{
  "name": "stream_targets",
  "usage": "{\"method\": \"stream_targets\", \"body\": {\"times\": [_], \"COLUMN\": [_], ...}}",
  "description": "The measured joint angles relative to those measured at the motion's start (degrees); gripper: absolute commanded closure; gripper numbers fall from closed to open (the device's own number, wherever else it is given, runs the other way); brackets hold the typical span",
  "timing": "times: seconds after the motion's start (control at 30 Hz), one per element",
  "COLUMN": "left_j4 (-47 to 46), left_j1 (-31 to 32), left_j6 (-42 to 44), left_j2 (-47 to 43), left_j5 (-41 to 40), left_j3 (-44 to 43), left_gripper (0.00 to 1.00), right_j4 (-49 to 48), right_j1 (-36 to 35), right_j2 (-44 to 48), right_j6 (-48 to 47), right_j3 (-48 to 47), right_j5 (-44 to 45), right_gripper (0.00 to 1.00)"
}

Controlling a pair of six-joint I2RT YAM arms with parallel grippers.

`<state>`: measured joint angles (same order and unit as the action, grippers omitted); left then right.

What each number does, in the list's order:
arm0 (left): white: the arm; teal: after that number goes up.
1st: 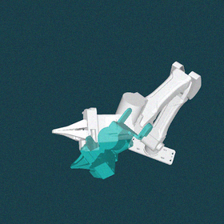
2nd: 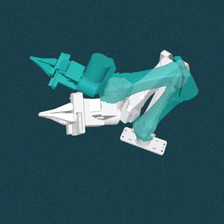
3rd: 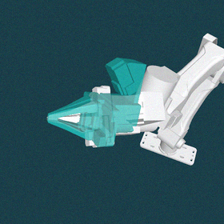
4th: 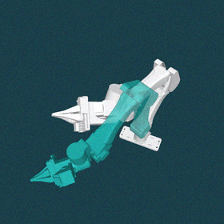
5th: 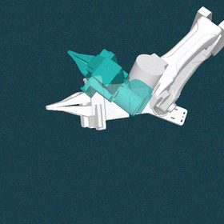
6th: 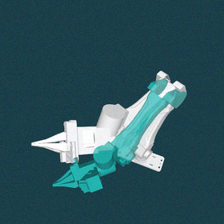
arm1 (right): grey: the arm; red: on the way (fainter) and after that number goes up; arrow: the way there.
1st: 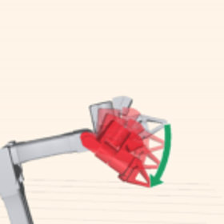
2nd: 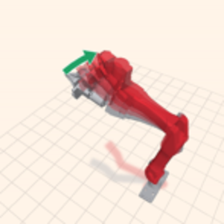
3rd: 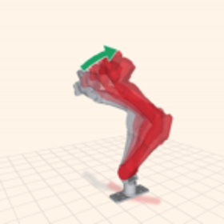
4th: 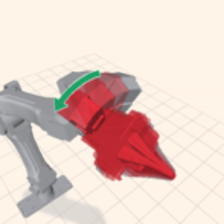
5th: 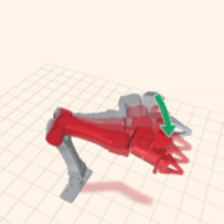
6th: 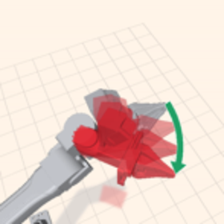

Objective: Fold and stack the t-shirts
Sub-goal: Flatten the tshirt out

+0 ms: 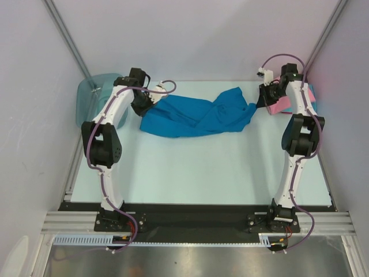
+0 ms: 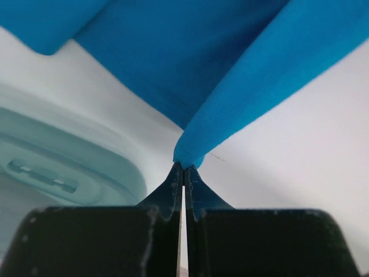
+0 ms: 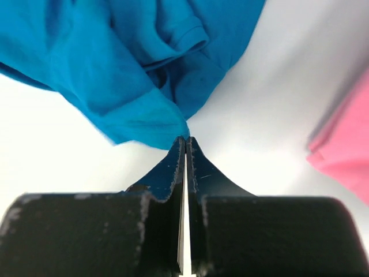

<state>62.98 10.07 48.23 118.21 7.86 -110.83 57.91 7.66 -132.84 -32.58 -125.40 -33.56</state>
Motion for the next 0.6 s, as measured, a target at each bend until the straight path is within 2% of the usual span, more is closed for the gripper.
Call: {"method": "stream_targets", "body": {"times": [0.27, 0.47, 0.6], "left_j4": [-13.05, -19.26, -23.08], "left_j1": [-1.09, -1.64, -1.57], "left_j6": [-3.89, -4.22, -4.11], "left_j2": [-0.02, -1.57, -4.74], "left_j5": [-11.04, -14.29, -15.19], "left_j3": [0.04, 1.46, 4.20], "left_gripper": [1.00, 1.00, 1.00], "right_j4": [-2.82, -4.42, -3.89], "right_j1": [-0.07, -0.20, -0.28], "right_j2": [12.39, 19.93, 21.33], "right_j6": [-0.02, -2.23, -4.26], "right_j3": [7.39, 16.98, 18.82], "right_j5": [5.86, 10.93, 13.29], "right_gripper": [1.00, 1.00, 1.00]}}
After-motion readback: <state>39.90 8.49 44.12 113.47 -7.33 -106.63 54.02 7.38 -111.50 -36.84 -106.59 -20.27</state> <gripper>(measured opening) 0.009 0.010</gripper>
